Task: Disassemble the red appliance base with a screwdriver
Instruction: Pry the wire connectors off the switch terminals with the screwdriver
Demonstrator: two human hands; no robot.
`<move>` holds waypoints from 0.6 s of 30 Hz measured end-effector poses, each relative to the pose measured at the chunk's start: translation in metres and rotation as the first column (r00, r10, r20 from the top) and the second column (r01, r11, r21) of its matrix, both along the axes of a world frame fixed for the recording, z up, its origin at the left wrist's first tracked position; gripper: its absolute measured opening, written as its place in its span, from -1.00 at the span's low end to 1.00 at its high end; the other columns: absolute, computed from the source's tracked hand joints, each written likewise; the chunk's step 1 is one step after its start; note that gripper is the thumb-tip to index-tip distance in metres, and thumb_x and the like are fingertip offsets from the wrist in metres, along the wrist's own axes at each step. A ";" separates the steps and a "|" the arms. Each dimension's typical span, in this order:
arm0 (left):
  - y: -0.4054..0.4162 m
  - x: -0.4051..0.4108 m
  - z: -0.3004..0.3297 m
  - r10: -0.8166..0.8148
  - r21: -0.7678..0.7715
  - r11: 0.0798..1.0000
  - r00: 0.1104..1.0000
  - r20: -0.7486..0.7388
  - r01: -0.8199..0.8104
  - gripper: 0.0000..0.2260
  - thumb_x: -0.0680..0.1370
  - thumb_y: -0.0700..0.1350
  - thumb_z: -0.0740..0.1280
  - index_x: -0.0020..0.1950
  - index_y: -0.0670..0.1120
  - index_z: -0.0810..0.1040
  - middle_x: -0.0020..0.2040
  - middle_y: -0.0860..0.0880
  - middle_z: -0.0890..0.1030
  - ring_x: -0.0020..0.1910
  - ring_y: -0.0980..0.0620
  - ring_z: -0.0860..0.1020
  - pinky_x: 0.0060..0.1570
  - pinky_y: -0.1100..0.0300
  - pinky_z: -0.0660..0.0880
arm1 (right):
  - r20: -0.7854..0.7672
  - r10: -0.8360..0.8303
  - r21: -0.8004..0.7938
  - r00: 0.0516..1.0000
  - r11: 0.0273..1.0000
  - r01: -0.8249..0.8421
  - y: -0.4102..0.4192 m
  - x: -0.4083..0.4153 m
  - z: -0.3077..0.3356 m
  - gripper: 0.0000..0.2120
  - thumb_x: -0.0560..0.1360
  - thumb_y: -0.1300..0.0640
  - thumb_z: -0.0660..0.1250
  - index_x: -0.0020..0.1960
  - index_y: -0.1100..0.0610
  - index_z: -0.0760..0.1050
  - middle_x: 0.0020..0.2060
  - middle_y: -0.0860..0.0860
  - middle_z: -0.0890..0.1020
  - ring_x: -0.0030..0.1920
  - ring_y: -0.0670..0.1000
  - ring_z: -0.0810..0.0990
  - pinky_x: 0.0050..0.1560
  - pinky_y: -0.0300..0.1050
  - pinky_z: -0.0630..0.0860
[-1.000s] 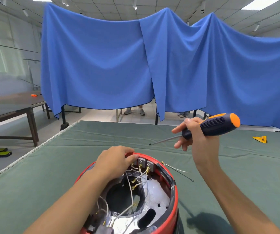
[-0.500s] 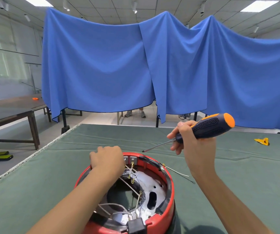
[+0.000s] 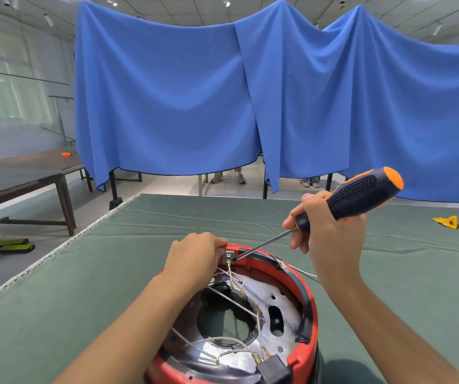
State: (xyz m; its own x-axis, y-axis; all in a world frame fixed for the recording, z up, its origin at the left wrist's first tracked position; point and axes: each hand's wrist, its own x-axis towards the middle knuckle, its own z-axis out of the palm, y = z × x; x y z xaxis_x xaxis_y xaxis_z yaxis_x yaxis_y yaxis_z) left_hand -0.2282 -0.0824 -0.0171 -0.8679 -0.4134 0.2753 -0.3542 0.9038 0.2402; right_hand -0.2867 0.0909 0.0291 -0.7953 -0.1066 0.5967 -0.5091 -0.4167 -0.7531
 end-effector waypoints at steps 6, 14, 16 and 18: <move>-0.001 0.002 -0.004 -0.002 0.015 1.000 0.999 -0.041 0.002 -0.72 0.61 -0.01 0.16 0.28 0.20 0.49 0.20 0.05 0.60 0.25 -0.07 0.47 0.19 0.04 0.39 | 0.014 0.003 -0.011 1.000 1.000 -0.003 -0.003 0.006 -0.004 -0.77 0.37 0.17 0.24 -0.40 0.29 0.41 -0.55 0.08 0.56 -0.67 0.04 0.39 -0.61 -0.33 0.29; -0.003 0.004 -0.005 0.021 0.082 0.997 0.997 -0.072 -0.015 -0.74 0.58 -0.04 0.18 0.24 0.10 0.53 0.20 0.03 0.59 0.23 -0.07 0.48 0.18 0.07 0.40 | -0.006 0.003 -0.007 1.000 1.000 -0.004 -0.007 0.007 -0.006 -0.78 0.37 0.19 0.24 -0.39 0.30 0.42 -0.56 0.07 0.55 -0.67 0.02 0.40 -0.60 -0.31 0.31; -0.003 0.004 -0.005 0.040 0.102 0.994 0.996 -0.074 -0.032 -0.76 0.58 -0.03 0.19 0.21 0.07 0.53 0.17 0.01 0.60 0.19 -0.08 0.50 0.14 0.07 0.42 | -0.020 0.003 -0.003 1.000 1.000 -0.003 -0.008 0.007 -0.005 -0.79 0.37 0.20 0.23 -0.39 0.28 0.41 -0.57 0.06 0.54 -0.66 0.01 0.39 -0.60 -0.31 0.31; -0.004 0.004 -0.005 0.052 0.113 0.993 0.997 -0.064 -0.045 -0.78 0.57 -0.03 0.20 0.17 0.07 0.54 0.13 0.00 0.61 0.15 -0.10 0.52 0.09 0.07 0.44 | -0.027 -0.004 -0.011 1.000 1.000 0.004 -0.010 0.007 -0.006 -0.80 0.36 0.20 0.21 -0.40 0.29 0.39 -0.58 0.05 0.51 -0.66 -0.01 0.37 -0.60 -0.33 0.29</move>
